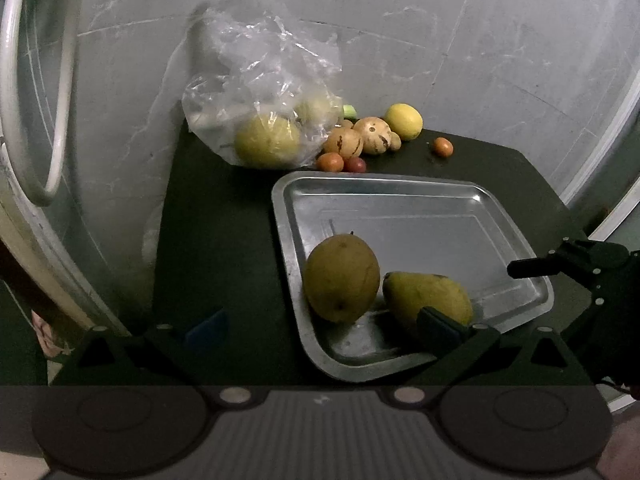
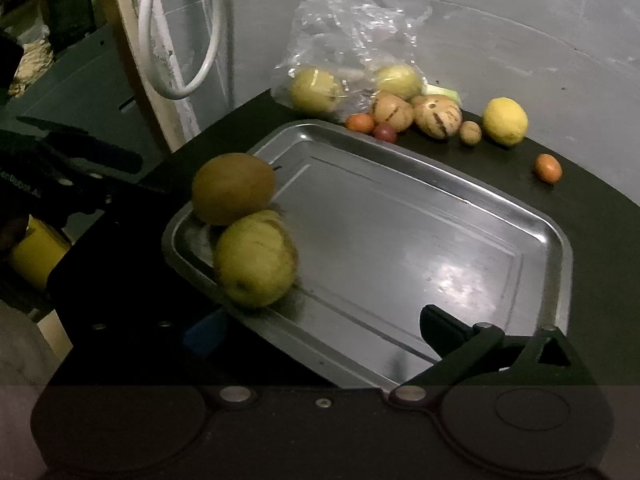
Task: Organize fruits
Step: 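Open the right tool to drop the green pear while the left tool releases the brown pear, then move both open tools back toward the remaining fruits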
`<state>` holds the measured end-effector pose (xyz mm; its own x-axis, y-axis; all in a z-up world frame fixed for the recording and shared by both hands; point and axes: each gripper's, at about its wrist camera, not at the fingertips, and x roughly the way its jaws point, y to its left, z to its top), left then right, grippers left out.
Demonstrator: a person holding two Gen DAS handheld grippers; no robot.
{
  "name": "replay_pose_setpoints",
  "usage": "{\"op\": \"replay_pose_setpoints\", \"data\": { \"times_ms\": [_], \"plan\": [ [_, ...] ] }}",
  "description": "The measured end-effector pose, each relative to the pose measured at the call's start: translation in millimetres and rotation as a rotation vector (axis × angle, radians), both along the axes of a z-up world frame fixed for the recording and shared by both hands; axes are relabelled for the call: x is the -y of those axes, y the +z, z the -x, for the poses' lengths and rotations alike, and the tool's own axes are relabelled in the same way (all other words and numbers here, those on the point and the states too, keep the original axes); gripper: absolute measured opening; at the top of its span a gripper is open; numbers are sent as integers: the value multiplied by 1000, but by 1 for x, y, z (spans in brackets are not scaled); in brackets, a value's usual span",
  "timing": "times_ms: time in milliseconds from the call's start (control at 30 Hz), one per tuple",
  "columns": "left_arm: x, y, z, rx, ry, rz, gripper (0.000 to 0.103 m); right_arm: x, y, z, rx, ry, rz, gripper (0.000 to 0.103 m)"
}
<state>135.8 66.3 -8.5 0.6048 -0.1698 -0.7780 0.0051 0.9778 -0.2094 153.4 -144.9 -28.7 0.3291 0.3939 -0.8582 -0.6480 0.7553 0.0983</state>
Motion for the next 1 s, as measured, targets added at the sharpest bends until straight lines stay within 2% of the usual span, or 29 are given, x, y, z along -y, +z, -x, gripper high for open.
{"op": "replay_pose_setpoints", "data": {
  "times_ms": [200,500,1000],
  "plan": [
    [0,2,-2,-13,31,-2,102,19,3,-8,17,-48,-10,102],
    [-4,8,-13,-6,102,-53,102,41,3,-22,46,-122,-10,102],
    [8,30,-57,52,195,-1,102,62,0,-36,82,-214,-30,102]
  ]
}}
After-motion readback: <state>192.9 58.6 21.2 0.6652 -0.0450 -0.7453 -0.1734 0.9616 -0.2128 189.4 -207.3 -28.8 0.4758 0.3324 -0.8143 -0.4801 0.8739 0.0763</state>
